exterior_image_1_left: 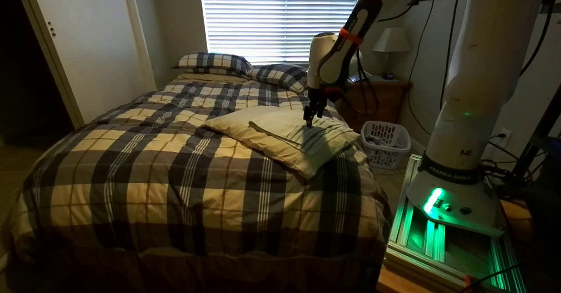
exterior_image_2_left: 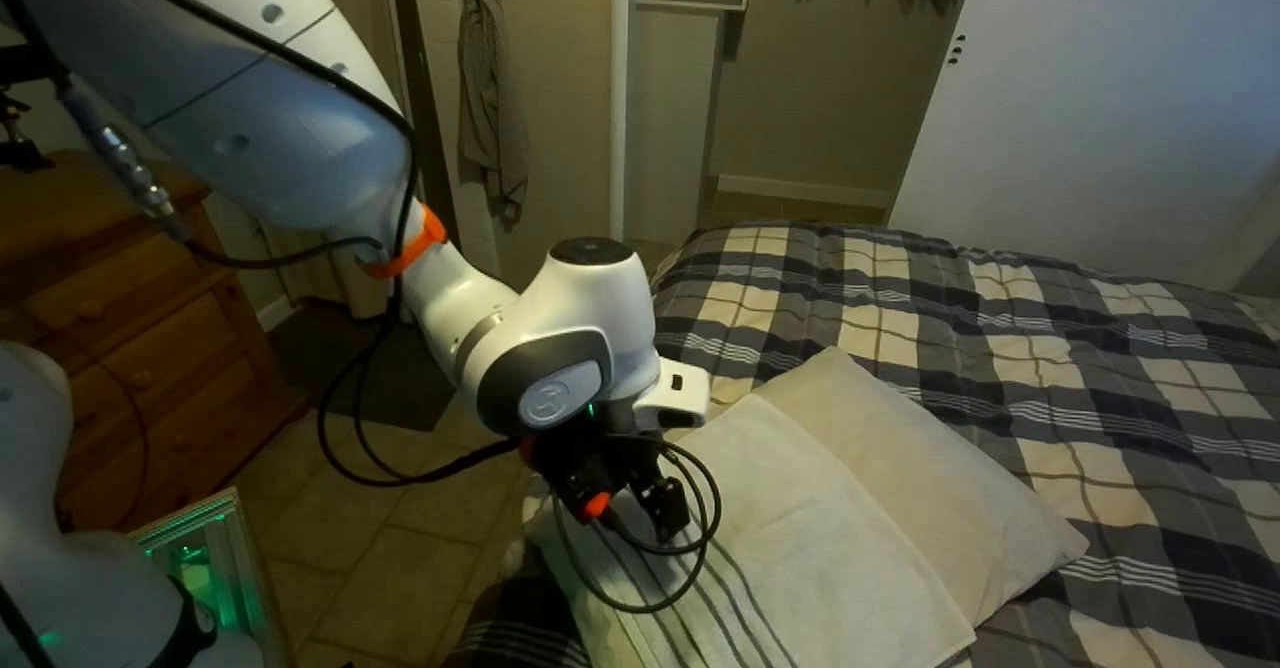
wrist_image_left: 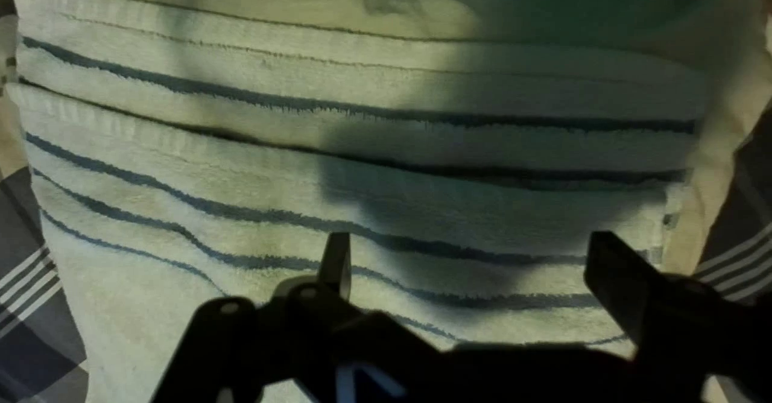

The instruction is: Unfold the white towel.

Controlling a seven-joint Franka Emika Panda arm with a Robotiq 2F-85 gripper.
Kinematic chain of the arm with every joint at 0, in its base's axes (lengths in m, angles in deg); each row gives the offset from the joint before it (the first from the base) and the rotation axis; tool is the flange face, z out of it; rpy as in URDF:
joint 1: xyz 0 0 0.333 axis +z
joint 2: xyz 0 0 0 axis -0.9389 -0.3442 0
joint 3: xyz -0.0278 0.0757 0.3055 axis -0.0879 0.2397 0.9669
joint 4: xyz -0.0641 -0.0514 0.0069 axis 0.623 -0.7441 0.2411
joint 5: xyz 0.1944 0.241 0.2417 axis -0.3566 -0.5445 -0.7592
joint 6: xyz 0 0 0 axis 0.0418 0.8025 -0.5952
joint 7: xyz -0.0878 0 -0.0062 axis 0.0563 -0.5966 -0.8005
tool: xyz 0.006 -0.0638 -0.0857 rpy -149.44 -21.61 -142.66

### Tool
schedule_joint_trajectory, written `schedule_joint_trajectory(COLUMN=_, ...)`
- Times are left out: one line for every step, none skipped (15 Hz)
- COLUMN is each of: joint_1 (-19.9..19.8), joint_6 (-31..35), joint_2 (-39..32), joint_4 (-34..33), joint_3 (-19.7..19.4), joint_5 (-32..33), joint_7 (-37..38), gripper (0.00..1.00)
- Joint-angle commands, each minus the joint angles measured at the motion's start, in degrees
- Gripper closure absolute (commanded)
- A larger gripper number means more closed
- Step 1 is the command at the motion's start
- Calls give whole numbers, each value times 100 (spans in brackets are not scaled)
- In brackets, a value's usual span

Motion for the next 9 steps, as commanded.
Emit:
schedule_joint_trajectory(joint_1=-207, joint_6=302, joint_2=166, joint_4=240, joint_3=113, joint_5=-1069, joint_7=-913, gripper=0)
schedule_joint_trajectory(joint_1=-249, joint_6=327, joint_2=163, joint_4=244, joint_3=149, joint_5=-1348, joint_7=-1197, gripper=0)
schedule_joint_trajectory(joint_1=-296, joint_6=279, joint_2=161, joint_4=231, joint_3=208, joint_5=-1690, joint_7=-1514, gripper=0)
schedule_joint_trajectory(joint_1=-329, joint_6=229, joint_2=159, joint_4=211, joint_3=227, joint_5=-1908, joint_7=-1728, gripper=0)
schedule_joint_trajectory(joint_1=-364, joint_6=161, joint_2=165, joint_4=187, joint_3=261, joint_5=-2151, joint_7=-1976, gripper=0)
schedule_joint_trajectory(joint_1=-397, joint_6=107, joint_2=173, joint_4=172, joint_3=286, joint_5=-2354, joint_7=-2191, gripper=0)
schedule_joint_trajectory(joint_1=-423, joint_6=46, joint_2=170, joint_4=152, joint_3=300, joint_5=-2517, joint_7=-2373, gripper=0)
schedule_joint_trajectory(joint_1=-192, joint_6=401, joint_2=-762, joint_4=-376, joint_3=583, joint_5=-2874, joint_7=-2218, gripper=5)
schedule_joint_trajectory(joint_1=-206, joint_6=357, joint_2=-863, joint_4=-467, joint_3=682, joint_5=-3068, joint_7=-2324, gripper=4)
